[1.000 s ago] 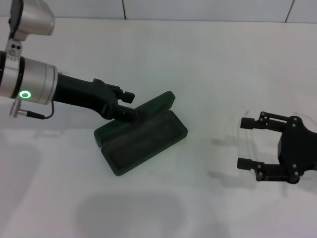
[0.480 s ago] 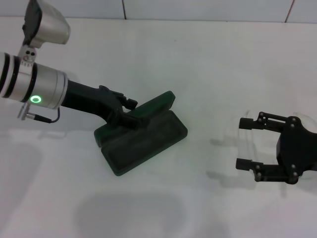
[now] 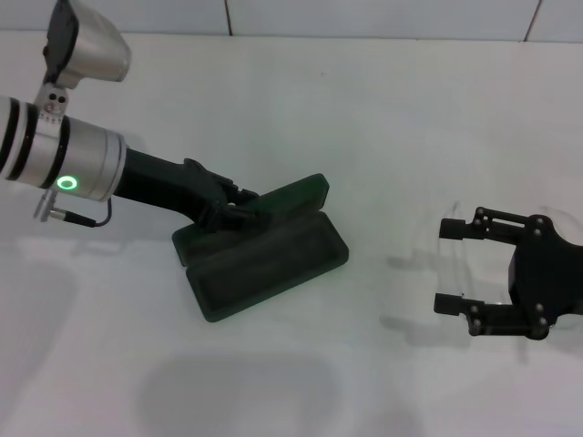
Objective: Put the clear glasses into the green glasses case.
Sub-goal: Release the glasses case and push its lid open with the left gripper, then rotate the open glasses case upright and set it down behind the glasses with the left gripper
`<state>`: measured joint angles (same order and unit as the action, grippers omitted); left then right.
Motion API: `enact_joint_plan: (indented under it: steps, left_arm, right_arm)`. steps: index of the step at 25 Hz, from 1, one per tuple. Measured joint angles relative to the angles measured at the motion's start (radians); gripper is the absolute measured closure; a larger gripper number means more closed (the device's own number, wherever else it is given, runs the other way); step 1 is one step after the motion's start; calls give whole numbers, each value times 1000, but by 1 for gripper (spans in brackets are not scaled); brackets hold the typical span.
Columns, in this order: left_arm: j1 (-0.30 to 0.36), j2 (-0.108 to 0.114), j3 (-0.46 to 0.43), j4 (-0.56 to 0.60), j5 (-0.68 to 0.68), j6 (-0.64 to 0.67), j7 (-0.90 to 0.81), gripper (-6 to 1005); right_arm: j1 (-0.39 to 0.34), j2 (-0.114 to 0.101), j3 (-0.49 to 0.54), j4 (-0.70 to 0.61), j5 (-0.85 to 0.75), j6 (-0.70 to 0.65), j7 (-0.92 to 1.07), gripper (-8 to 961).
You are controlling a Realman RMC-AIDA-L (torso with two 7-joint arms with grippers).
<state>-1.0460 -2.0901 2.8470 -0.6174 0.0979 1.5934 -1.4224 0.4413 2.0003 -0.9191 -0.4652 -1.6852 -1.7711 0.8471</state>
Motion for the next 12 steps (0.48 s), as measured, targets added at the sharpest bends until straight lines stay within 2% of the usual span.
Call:
enact_joint_plan:
  steps: [5,12]
  left_arm:
    - [-2,0,0,22,1,2,-2,648]
    - [-25,0,0,25,-12,4,1,705]
  right_arm:
    - [-2,-4,0,-1,-7,1,-2,197]
    - [-11,-13,0,-1,-8,-4,-18,199]
